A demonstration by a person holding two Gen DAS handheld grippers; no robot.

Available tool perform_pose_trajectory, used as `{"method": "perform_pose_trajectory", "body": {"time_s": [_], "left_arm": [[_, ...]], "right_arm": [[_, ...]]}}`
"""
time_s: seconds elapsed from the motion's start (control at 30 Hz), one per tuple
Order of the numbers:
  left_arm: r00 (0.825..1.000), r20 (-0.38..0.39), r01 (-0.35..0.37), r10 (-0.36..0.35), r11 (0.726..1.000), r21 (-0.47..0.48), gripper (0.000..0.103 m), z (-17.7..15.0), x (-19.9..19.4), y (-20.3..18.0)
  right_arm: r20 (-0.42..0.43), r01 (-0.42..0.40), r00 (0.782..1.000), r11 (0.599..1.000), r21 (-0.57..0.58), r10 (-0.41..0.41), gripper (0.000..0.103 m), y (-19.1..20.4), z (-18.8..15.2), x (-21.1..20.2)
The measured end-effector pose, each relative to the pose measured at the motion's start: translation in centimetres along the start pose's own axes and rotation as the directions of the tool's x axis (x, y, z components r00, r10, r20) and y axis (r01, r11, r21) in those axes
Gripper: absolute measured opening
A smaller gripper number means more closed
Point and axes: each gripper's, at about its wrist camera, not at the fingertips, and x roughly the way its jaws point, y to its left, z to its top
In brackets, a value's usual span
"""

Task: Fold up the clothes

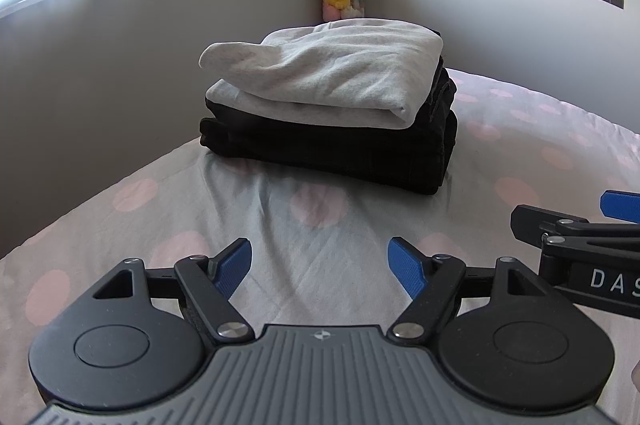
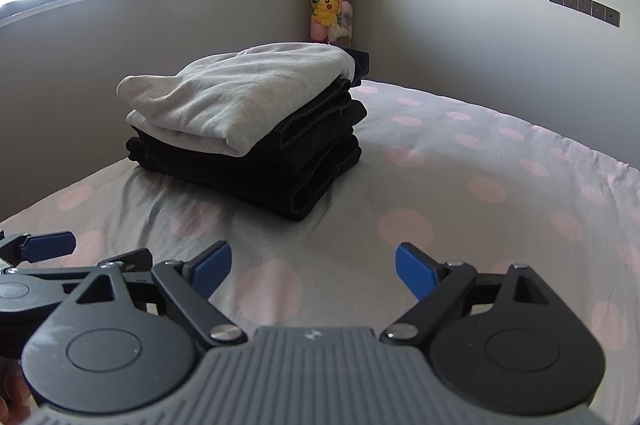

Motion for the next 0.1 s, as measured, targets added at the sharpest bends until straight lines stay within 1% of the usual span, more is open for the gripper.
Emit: {"method": "perform_pose_trajectory", "body": {"time_s": [0.1], "left_arm": [[1.0,0.008,0.016,-0.016,1.0,-0.005,0.088,-0.14,-0.15,0.19]], "right_arm": [[-0.002,0.002,1.0,1.0,0.0,-0.002,0.091,-0.04,-0.02,0.0]]}}
